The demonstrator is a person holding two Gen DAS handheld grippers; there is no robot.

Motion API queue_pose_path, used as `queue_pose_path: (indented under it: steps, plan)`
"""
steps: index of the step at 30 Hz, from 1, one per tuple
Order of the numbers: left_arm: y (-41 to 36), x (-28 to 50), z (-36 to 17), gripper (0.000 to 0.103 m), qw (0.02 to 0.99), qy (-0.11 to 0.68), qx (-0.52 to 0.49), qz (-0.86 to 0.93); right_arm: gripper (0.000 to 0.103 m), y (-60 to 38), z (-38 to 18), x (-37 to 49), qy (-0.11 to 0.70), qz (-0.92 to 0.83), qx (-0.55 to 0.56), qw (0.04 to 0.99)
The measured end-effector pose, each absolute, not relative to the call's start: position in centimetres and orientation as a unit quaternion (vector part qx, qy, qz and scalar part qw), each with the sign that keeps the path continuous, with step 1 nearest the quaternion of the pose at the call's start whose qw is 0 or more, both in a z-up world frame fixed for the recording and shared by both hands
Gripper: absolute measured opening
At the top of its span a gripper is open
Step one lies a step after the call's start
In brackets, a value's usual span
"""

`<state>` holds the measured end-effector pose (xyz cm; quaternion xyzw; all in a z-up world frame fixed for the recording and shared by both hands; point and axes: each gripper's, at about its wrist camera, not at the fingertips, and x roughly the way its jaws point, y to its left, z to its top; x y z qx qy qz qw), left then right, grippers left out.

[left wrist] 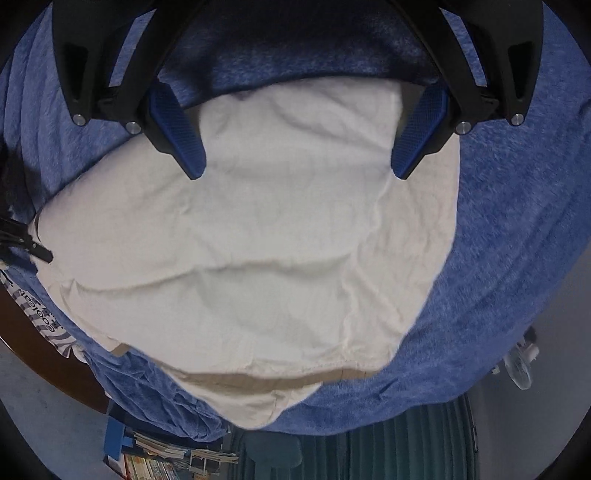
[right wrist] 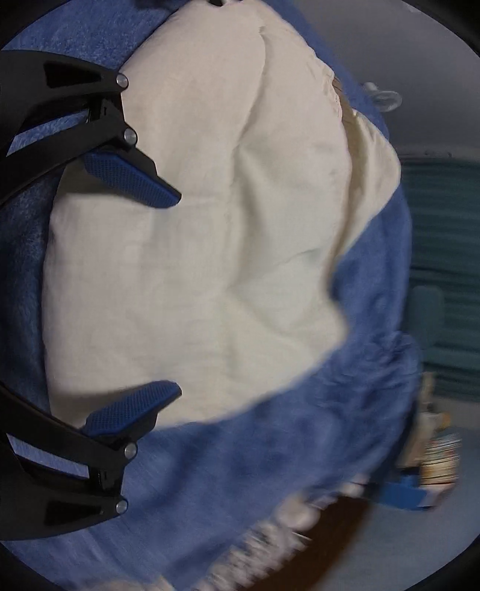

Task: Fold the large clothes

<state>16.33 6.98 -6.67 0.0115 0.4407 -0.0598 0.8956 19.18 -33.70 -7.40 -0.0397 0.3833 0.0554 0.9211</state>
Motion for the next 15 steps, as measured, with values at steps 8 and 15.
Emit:
queue_pose_path:
  steps: [8, 15]
  plan:
    - [7.1, 16.3, -5.6, 0.097, 0.905, 0.421, 0.000, -0.051, 0.094, -34.1, -7.1, 19.6, 0.376, 0.053, -0.024, 0.925]
    - [10.3, 20.7, -1.8, 0.097, 0.918, 0.395, -0.031, -0.026, 0.094, -34.7, -4.6, 23.2, 0.365, 0.031, -0.040, 0.930]
